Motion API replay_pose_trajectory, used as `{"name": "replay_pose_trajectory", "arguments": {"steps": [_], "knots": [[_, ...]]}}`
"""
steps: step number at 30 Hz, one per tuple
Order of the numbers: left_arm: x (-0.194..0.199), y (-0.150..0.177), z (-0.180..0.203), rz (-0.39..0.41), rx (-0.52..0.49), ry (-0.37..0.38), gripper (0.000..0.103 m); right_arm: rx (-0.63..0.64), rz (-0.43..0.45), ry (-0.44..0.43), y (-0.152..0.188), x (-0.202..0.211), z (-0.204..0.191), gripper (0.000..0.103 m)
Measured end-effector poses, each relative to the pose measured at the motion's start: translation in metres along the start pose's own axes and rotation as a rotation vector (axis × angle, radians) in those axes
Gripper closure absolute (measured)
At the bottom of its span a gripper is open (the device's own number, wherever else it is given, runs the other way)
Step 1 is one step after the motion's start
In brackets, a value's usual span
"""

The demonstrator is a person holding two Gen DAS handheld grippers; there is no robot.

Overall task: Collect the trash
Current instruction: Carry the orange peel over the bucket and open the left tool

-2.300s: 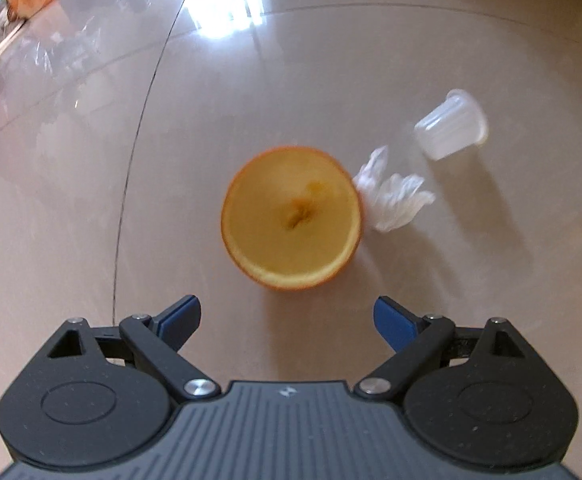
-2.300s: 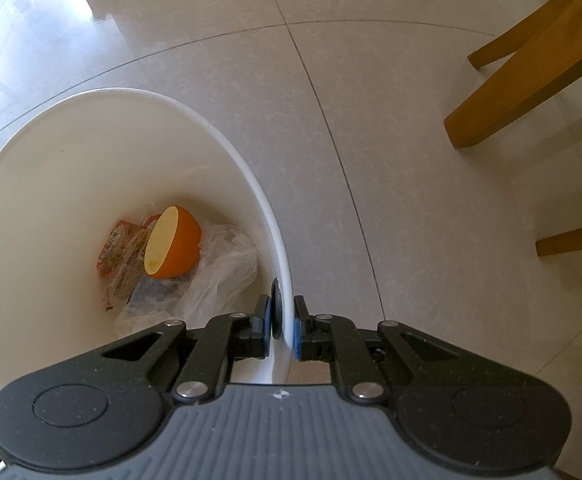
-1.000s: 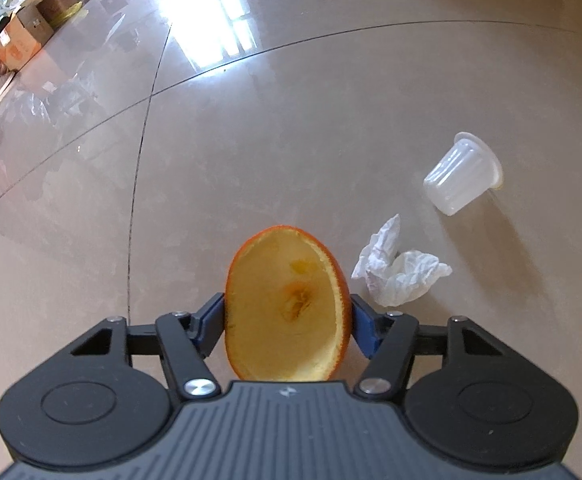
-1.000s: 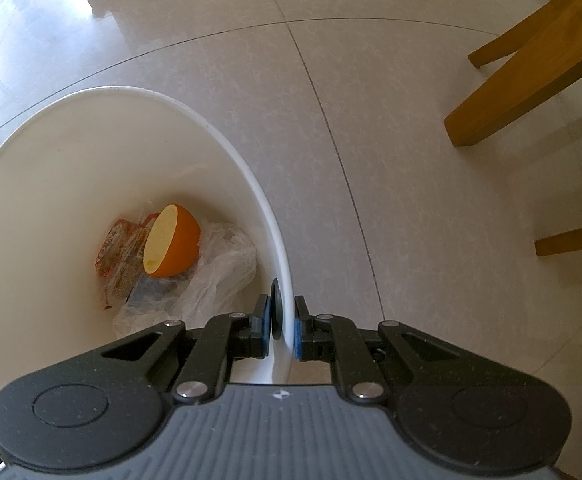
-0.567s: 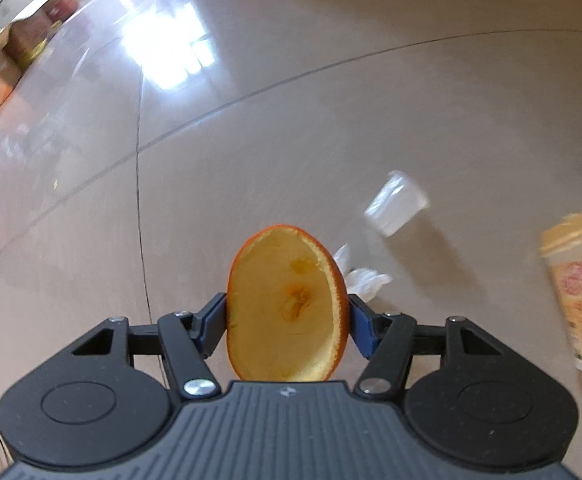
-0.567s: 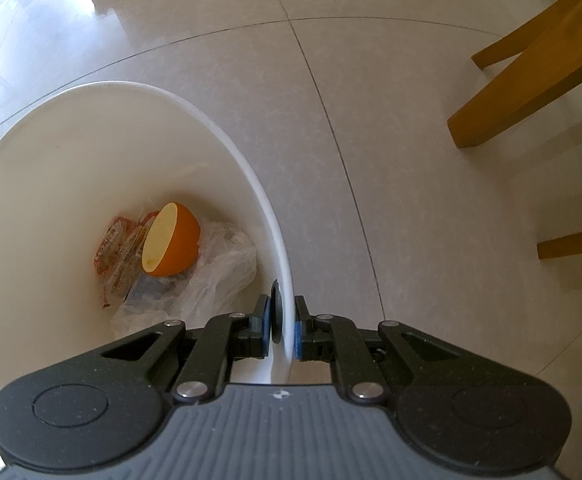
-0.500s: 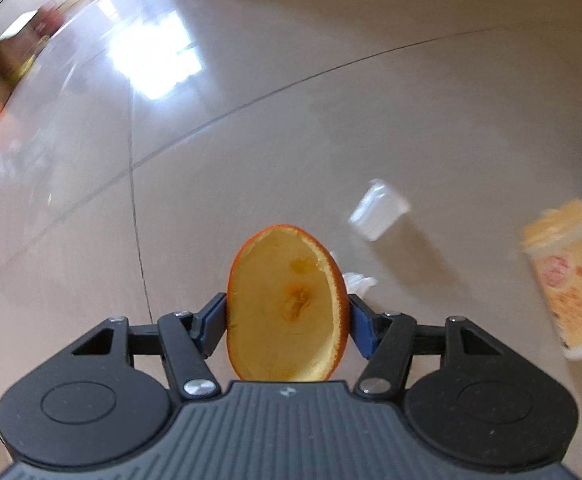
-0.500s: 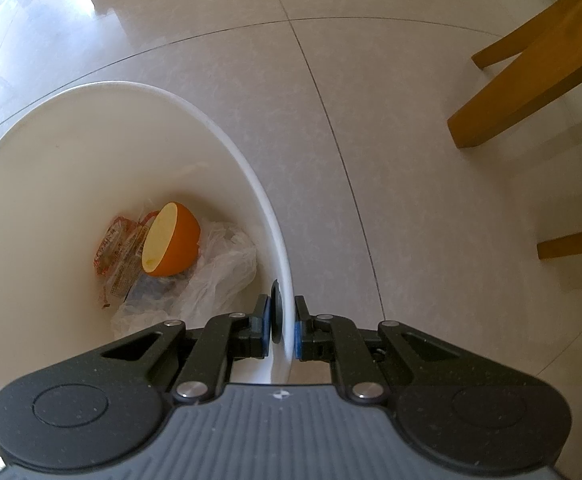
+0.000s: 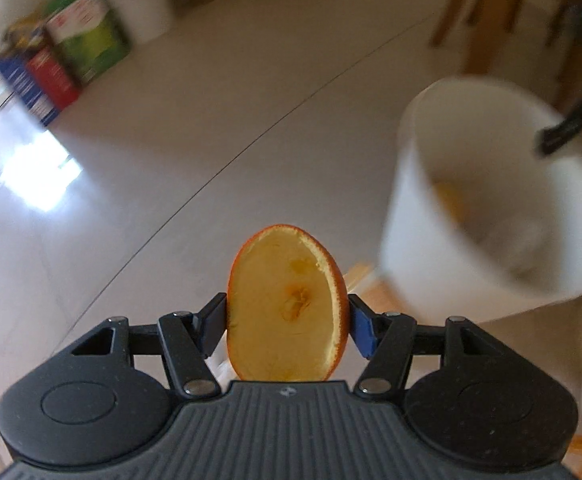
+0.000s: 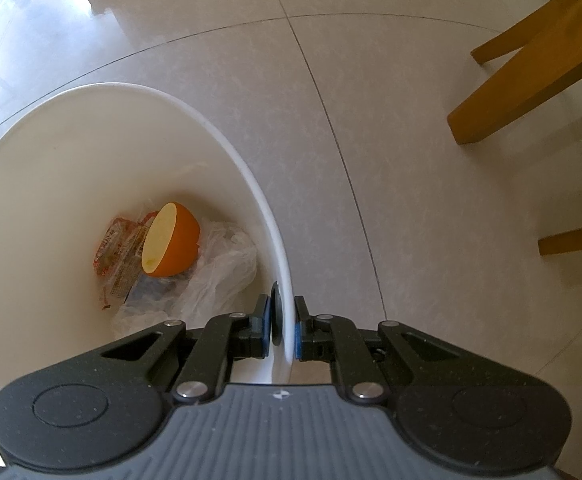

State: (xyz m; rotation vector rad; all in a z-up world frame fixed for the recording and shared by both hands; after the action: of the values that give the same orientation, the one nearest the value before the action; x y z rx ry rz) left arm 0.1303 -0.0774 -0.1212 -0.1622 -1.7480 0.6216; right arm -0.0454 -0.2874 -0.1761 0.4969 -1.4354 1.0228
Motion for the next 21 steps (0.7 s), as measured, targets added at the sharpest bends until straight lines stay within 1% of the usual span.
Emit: {"name": "replay_pose_trajectory", "arguments": {"steps": [2,6,8,10,11,13,16,18,21], "knots": [[0.007,-0.021,0.017,-0.007,-0.028,0.030,0.041,0.002,-0.002,0.001,0.000,0.000,0.000,0.090],[0.007,-0.058,0.059,0.012,-0.065,0.100,0.041,0.008,-0.005,0.004,-0.002,-0.001,-0.001,0.090],[0.005,-0.069,0.074,0.026,-0.078,0.141,0.040,0.004,-0.008,0.002,-0.002,-0.002,-0.001,0.090],[-0.003,-0.078,0.091,0.015,-0.088,0.168,0.040,0.004,-0.009,-0.002,-0.002,-0.002,0.000,0.090],[-0.007,-0.080,0.098,0.011,-0.093,0.183,0.038,0.006,-0.009,-0.004,-0.002,-0.002,0.000,0.090],[-0.014,-0.086,0.113,-0.003,-0.101,0.213,0.031,0.001,-0.013,-0.011,-0.003,-0.002,0.002,0.091],[-0.020,-0.091,0.124,0.000,-0.086,0.205,0.024,-0.003,-0.016,-0.017,-0.004,-0.002,0.004,0.091],[-0.021,-0.092,0.123,0.020,-0.063,0.198,0.021,0.005,-0.013,-0.016,-0.004,-0.001,0.004,0.091],[-0.020,-0.093,0.115,0.025,-0.013,0.192,0.016,0.006,-0.013,-0.019,-0.003,-0.001,0.004,0.091]]}}
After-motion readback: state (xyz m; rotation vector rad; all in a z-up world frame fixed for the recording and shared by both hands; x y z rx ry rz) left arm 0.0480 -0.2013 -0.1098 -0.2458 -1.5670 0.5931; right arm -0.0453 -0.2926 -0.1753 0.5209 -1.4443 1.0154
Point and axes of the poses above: each gripper's, at about its wrist camera, not at the fingertips, and x roughly against the way its jaws point, z to its right, y to its underside, the point moved 2 cm from there along -x, roughly the way its jaws point, and after that the axes turned 6 degrees about z, right-handed, at the moved point
